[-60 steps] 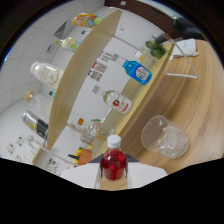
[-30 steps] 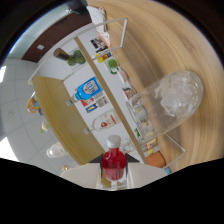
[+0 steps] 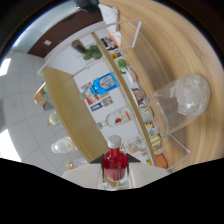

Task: Make me a cup of Vodka Sunrise.

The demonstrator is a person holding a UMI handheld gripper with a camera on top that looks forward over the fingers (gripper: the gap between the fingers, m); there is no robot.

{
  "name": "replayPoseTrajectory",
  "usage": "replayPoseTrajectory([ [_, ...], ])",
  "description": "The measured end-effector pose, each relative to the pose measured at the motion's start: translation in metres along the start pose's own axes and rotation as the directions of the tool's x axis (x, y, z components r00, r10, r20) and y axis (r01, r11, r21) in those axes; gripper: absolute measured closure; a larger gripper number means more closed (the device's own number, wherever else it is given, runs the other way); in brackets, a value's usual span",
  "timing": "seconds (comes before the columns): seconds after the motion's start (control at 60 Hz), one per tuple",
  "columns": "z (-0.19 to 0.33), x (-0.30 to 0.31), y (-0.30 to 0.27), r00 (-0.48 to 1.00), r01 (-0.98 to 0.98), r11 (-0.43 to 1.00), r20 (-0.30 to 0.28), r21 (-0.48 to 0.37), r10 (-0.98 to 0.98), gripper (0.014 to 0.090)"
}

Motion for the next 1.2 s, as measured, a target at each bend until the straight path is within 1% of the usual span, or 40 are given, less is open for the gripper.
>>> replayPoseTrajectory([
  [0.083,0.000,-0.009,0.019,0.964,0.262,0.964,-0.035,-0.050,-0.264,0.0703],
  [0.15,-0.002,-0.015,0.037,0.863,0.494,0.865,-0.071,-0.083,-0.500,0.0703],
  [0.2,-0.002,-0.015,0.049,0.738,0.660,0.743,-0.090,-0.112,-0.669,0.0701],
  [0.25,-0.001,-0.013,0.059,0.576,0.800,0.586,-0.104,-0.130,-0.811,0.0702],
  [0.3,-0.002,-0.007,0.070,0.419,0.888,0.433,-0.113,-0.155,-0.901,0.0701],
  [0.367,0.001,0.011,0.079,0.213,0.954,0.235,-0.129,-0.188,-0.969,0.0700],
  [0.45,0.002,0.046,0.077,0.008,0.968,0.044,-0.144,-0.249,-0.990,0.0701],
  [0.5,0.004,0.071,0.075,-0.093,0.959,-0.046,-0.159,-0.281,-0.983,0.0700],
  [0.6,0.007,0.124,0.065,-0.201,0.924,-0.131,-0.166,-0.359,-0.965,0.0702],
  [0.667,0.006,0.161,0.055,-0.261,0.887,-0.167,-0.168,-0.431,-0.951,0.0702],
  [0.733,0.005,0.190,0.048,-0.319,0.851,-0.209,-0.158,-0.482,-0.935,0.0703],
  [0.833,0.003,0.228,0.044,-0.355,0.808,-0.227,-0.143,-0.544,-0.924,0.0702],
  [0.933,-0.001,0.249,0.039,-0.396,0.768,-0.250,-0.129,-0.590,-0.909,0.0701],
  [1.05,0.001,0.266,0.041,-0.441,0.737,-0.288,-0.111,-0.611,-0.891,0.0701],
  [1.2,0.000,0.272,0.044,-0.447,0.725,-0.290,-0.107,-0.625,-0.888,0.0698],
])
